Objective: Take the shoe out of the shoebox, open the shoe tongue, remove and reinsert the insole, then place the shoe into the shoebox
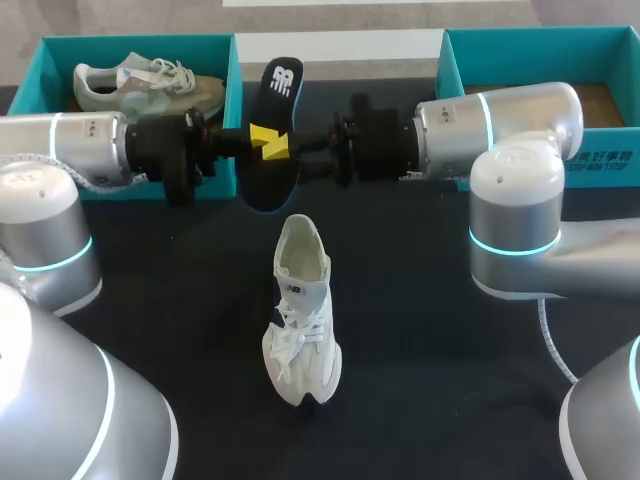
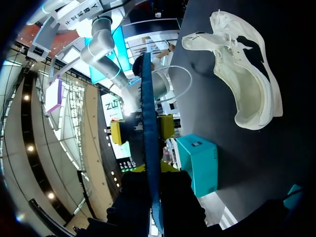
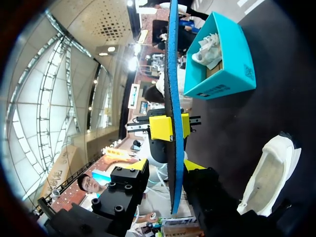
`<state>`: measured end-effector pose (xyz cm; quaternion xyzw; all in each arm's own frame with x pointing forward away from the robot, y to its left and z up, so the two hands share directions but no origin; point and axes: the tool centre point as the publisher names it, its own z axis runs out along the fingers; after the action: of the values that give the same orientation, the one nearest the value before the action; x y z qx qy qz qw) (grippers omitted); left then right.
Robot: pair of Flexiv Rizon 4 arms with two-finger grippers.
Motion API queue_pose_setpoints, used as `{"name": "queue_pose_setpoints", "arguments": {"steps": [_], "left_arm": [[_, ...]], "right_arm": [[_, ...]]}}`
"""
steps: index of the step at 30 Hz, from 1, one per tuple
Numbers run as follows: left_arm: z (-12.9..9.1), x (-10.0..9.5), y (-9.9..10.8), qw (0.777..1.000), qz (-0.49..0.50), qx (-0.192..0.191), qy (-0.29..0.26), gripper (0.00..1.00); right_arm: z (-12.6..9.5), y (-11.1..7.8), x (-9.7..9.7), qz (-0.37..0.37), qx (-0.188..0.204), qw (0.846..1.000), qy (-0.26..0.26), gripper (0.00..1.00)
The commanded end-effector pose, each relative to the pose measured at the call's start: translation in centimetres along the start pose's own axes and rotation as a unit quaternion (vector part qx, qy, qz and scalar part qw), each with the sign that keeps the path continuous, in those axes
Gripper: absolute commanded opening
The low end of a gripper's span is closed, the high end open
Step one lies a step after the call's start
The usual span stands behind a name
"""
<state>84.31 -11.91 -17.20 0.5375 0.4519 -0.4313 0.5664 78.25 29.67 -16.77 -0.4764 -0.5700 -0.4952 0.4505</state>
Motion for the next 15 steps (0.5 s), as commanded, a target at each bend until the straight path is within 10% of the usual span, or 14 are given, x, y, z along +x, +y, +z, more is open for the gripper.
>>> {"name": "queue_pose_setpoints", "arguments": {"steps": [1, 15], "left_arm": [[0.72, 0.33, -0.28, 1.0, -0.002, -0.004, -0.005, 0.0], [0.58, 0.02, -0.31, 1.0, -0.01, -0.005, -0.022, 0.0]], "right_arm": [[0.51, 0.33, -0.15, 0.001, 0.003, 1.0, 0.0, 0.35], [0.67, 0.52, -0.87, 0.009, 0.004, 1.0, 0.004, 0.19]]}}
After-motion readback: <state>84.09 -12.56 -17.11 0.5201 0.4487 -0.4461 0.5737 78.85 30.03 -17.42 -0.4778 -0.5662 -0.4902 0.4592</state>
